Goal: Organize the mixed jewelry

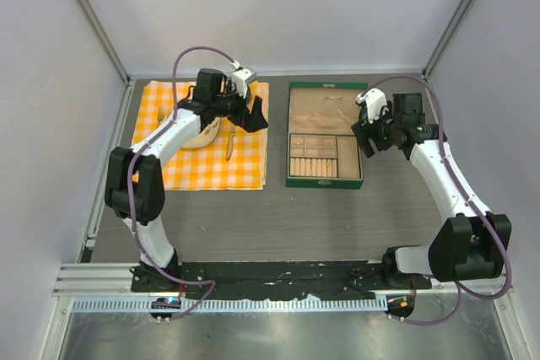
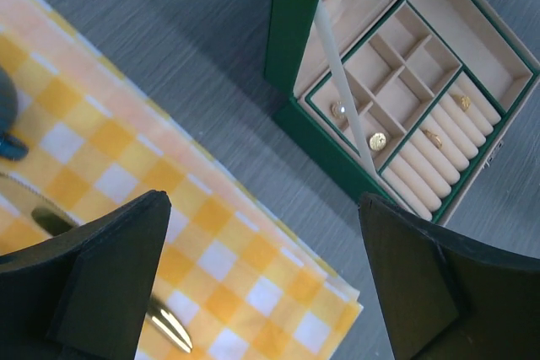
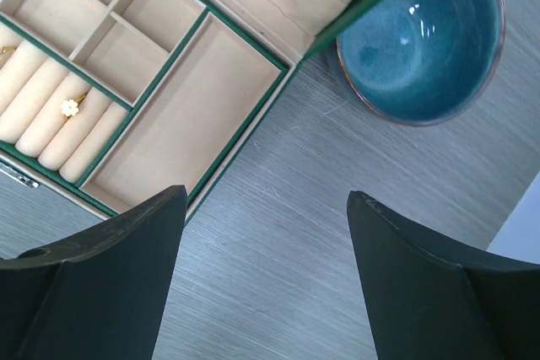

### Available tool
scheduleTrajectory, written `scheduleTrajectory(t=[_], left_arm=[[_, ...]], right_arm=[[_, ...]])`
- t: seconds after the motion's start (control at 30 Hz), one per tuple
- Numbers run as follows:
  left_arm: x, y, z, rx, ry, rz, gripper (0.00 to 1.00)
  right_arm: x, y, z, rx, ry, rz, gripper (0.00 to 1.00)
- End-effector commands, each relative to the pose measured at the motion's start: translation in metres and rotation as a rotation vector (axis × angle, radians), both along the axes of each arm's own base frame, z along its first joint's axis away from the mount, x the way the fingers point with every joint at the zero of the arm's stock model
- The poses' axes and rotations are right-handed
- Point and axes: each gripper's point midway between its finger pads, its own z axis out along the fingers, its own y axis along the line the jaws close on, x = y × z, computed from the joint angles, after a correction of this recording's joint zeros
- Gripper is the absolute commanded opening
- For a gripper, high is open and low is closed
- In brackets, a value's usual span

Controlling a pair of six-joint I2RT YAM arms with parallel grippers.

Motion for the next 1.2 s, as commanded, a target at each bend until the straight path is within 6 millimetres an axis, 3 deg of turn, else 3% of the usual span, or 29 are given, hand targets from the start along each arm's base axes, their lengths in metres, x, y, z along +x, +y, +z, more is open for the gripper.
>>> scheduleTrajectory(t=[0.0,0.07,0.13,0.2,0.23,0.3,0.37,0.4,0.43,0.57,0.77,0.8,0.87,0.9,0.97,1.03,1.07,1.1,1.17], left_arm=[[0.035,-0.027,0.030,-0.124,-0.146,-0.058,1.00],[0.043,-0.035,0.028,-0.146,-0.167,-0.071,1.00],[0.056,-0.042,0.041,-0.176,-0.250,-0.082,1.00],[0.063,-0.051,0.033,-0.192,-0.265,-0.110,1.00],[0.067,-0.059,0.046,-0.230,-0.287,-0.116,1.00],[0.070,-0.071,0.040,-0.261,-0.278,-0.154,1.00],[0.075,-0.082,0.055,-0.308,-0.302,-0.179,1.00],[0.076,-0.090,0.047,-0.320,-0.283,-0.194,1.00],[0.076,-0.096,0.058,-0.352,-0.295,-0.215,1.00],[0.073,-0.118,0.055,-0.384,-0.291,-0.269,1.00],[0.053,-0.140,0.055,-0.447,-0.244,-0.347,1.00],[0.048,-0.140,0.050,-0.451,-0.224,-0.350,1.00],[0.037,-0.138,0.058,-0.465,-0.225,-0.366,1.00],[0.031,-0.136,0.050,-0.464,-0.201,-0.364,1.00],[0.021,-0.132,0.059,-0.471,-0.205,-0.368,1.00],[0.009,-0.126,0.052,-0.467,-0.178,-0.363,1.00],[0.003,-0.123,0.061,-0.471,-0.195,-0.365,1.00],[-0.004,-0.120,0.051,-0.462,-0.175,-0.360,1.00],[-0.018,-0.113,0.050,-0.453,-0.175,-0.361,1.00]], right_arm=[[0.003,-0.006,0.021,0.079,-0.058,-0.092,0.83],[0.000,-0.008,0.021,0.086,-0.054,-0.107,0.83],[-0.003,-0.009,0.019,0.095,-0.042,-0.122,0.83],[-0.006,-0.010,0.017,0.100,-0.034,-0.131,0.83],[-0.008,-0.010,0.016,0.101,-0.029,-0.133,0.83],[-0.011,-0.011,0.014,0.100,-0.023,-0.140,0.83],[-0.013,-0.013,0.014,0.093,-0.021,-0.145,0.83],[-0.014,-0.014,0.013,0.089,-0.018,-0.149,0.83],[-0.014,-0.015,0.013,0.084,-0.017,-0.154,0.83],[-0.016,-0.017,0.009,0.076,-0.010,-0.160,0.83],[-0.022,-0.018,0.001,0.069,0.007,-0.155,0.83],[-0.022,-0.018,0.002,0.064,0.002,-0.150,0.83],[-0.024,-0.018,-0.004,0.062,0.014,-0.147,0.83],[-0.024,-0.018,-0.004,0.062,0.012,-0.145,0.83],[-0.025,-0.017,-0.008,0.065,0.018,-0.138,0.83],[-0.024,-0.016,-0.010,0.072,0.020,-0.136,0.83],[-0.024,-0.015,-0.012,0.077,0.024,-0.137,0.83],[-0.024,-0.014,-0.012,0.083,0.023,-0.132,0.83],[-0.025,-0.012,-0.013,0.090,0.025,-0.133,0.83]])
